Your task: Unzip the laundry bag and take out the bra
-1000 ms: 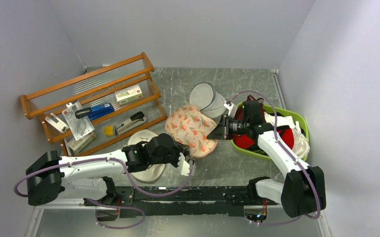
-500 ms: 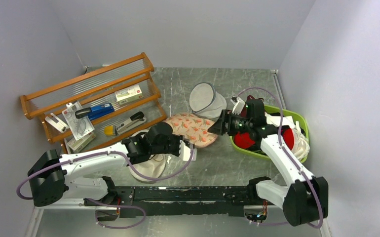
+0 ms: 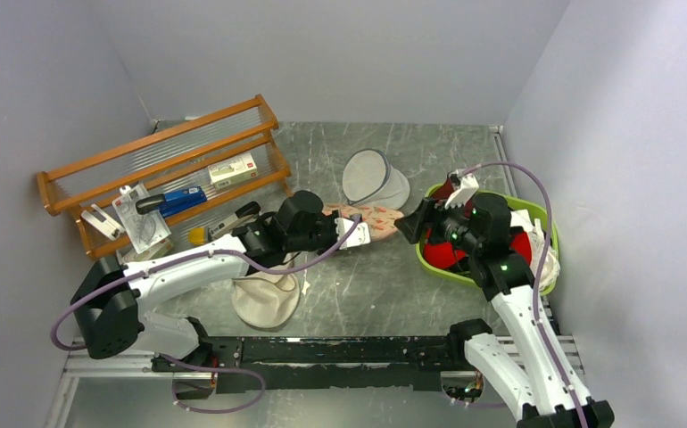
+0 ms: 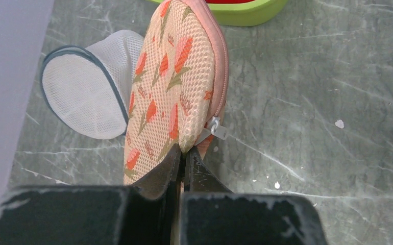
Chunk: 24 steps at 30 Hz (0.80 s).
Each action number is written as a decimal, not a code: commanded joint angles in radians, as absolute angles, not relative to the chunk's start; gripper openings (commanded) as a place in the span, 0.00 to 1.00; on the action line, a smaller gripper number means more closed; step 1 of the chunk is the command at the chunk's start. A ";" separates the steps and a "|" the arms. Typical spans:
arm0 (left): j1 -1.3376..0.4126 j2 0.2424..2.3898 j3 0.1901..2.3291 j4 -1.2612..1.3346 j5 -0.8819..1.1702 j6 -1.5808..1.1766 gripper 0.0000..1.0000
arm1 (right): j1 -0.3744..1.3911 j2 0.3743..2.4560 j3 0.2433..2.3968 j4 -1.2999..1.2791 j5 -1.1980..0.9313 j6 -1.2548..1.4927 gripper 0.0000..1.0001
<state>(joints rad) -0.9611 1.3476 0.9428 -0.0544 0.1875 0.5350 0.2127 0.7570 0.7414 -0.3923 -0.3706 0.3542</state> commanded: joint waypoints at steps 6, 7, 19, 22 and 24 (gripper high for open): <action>-0.937 1.420 1.065 -0.116 0.218 0.400 0.07 | 0.258 0.617 0.664 -0.353 -0.562 0.400 0.60; -0.935 1.428 1.078 -0.124 0.217 0.391 0.07 | 0.263 0.610 0.649 -0.334 -0.567 0.423 0.56; -0.936 1.474 1.121 -0.157 0.224 0.357 0.07 | 0.618 0.727 0.596 -0.201 -0.215 0.521 0.37; -0.935 1.482 1.126 -0.163 0.230 0.353 0.07 | 0.671 0.806 0.603 -0.162 -0.174 0.543 0.34; -0.935 1.486 1.129 -0.165 0.229 0.350 0.07 | 0.698 0.825 0.602 -0.142 -0.113 0.573 0.29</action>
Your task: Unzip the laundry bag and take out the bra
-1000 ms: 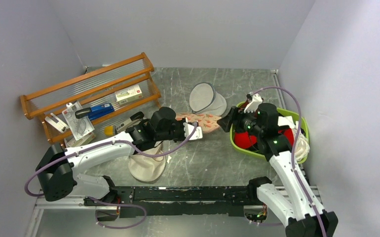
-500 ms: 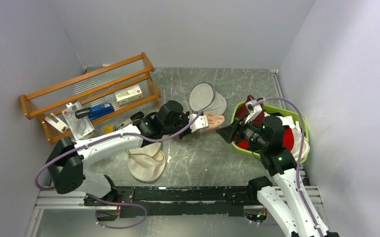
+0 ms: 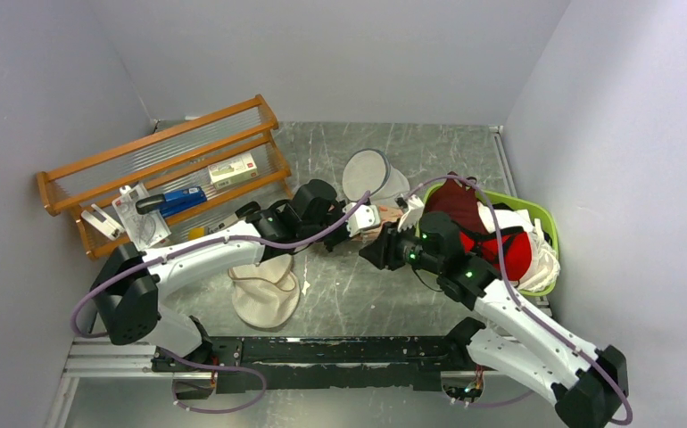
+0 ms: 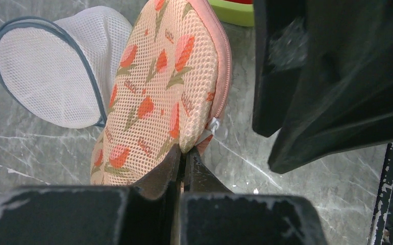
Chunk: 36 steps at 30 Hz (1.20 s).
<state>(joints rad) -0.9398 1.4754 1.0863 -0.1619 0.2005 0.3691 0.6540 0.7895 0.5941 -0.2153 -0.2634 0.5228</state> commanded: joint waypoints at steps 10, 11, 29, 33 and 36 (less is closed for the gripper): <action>-0.935 1.491 1.143 -0.170 0.239 0.333 0.07 | 0.711 0.903 0.566 -0.006 0.050 0.680 0.31; -0.934 1.492 1.142 -0.170 0.238 0.332 0.07 | 0.711 0.909 0.571 -0.013 0.072 0.687 0.32; -0.935 1.502 1.151 -0.171 0.207 0.326 0.07 | 0.710 0.893 0.598 -0.136 0.224 0.678 0.11; -0.935 1.502 1.150 -0.173 0.209 0.325 0.07 | 0.710 0.923 0.636 -0.190 0.246 0.645 0.13; -0.934 1.502 1.151 -0.172 0.207 0.324 0.07 | 0.710 0.933 0.660 -0.218 0.248 0.633 0.19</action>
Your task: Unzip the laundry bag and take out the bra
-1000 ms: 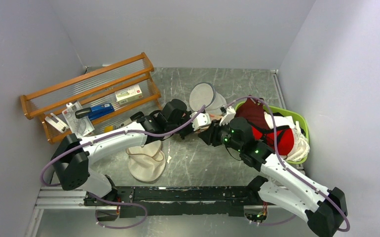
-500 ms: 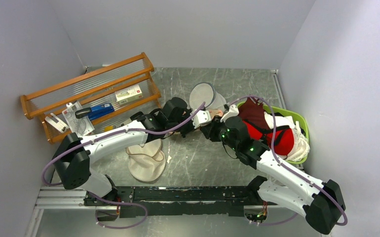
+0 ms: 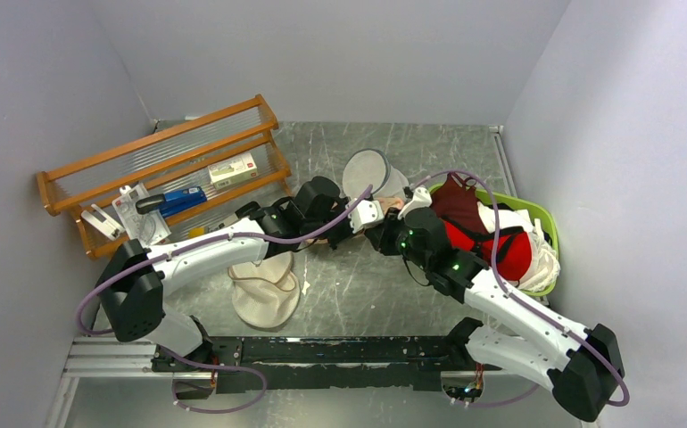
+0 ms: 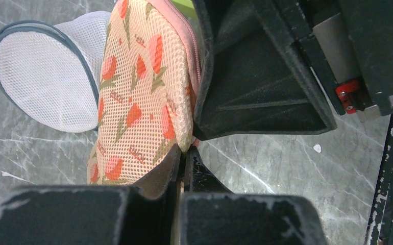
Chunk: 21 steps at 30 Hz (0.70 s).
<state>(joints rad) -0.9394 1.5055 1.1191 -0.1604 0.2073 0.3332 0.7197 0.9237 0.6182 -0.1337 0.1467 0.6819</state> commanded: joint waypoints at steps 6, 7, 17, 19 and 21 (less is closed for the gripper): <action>-0.935 1.503 1.150 -0.174 0.208 0.324 0.07 | 0.711 0.899 0.645 -0.215 0.249 0.623 0.30; -0.934 1.503 1.150 -0.173 0.207 0.325 0.07 | 0.711 0.899 0.645 -0.217 0.247 0.622 0.29; -0.934 1.508 1.152 -0.176 0.208 0.325 0.07 | 0.711 0.884 0.638 -0.213 0.231 0.600 0.23; -0.934 1.506 1.152 -0.175 0.210 0.325 0.07 | 0.711 0.888 0.634 -0.197 0.210 0.593 0.20; -0.934 1.507 1.151 -0.175 0.209 0.324 0.07 | 0.710 0.895 0.634 -0.189 0.199 0.595 0.18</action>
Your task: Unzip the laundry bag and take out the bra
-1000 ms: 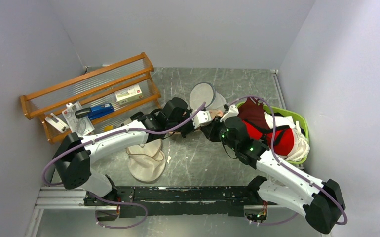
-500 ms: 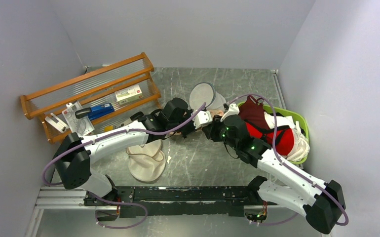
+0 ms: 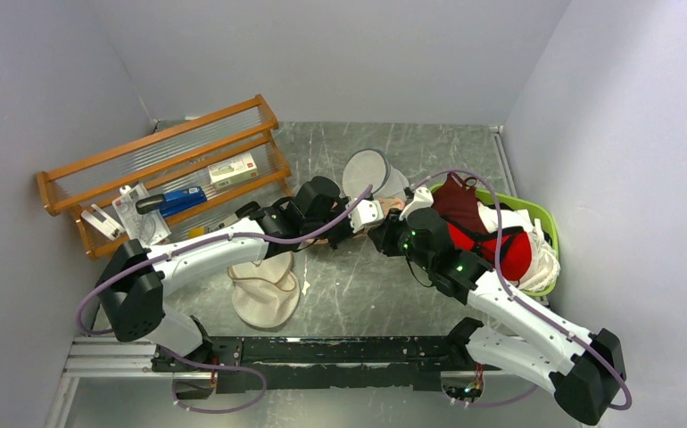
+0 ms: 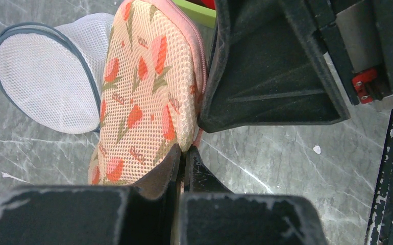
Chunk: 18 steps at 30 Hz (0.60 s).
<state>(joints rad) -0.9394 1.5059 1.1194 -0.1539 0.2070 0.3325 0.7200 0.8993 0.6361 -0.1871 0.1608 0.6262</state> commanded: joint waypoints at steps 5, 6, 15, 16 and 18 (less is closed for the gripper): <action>-0.935 1.509 1.152 -0.177 0.211 0.324 0.07 | 0.710 0.902 0.639 -0.201 0.214 0.596 0.13; -0.935 1.508 1.151 -0.176 0.213 0.324 0.07 | 0.710 0.902 0.640 -0.206 0.222 0.597 0.12; -0.935 1.507 1.148 -0.177 0.209 0.328 0.07 | 0.709 0.896 0.648 -0.231 0.248 0.584 0.00; -0.935 1.506 1.147 -0.176 0.208 0.328 0.07 | 0.710 0.892 0.650 -0.239 0.256 0.579 0.00; -0.934 1.504 1.144 -0.176 0.201 0.334 0.07 | 0.709 0.884 0.657 -0.256 0.275 0.562 0.00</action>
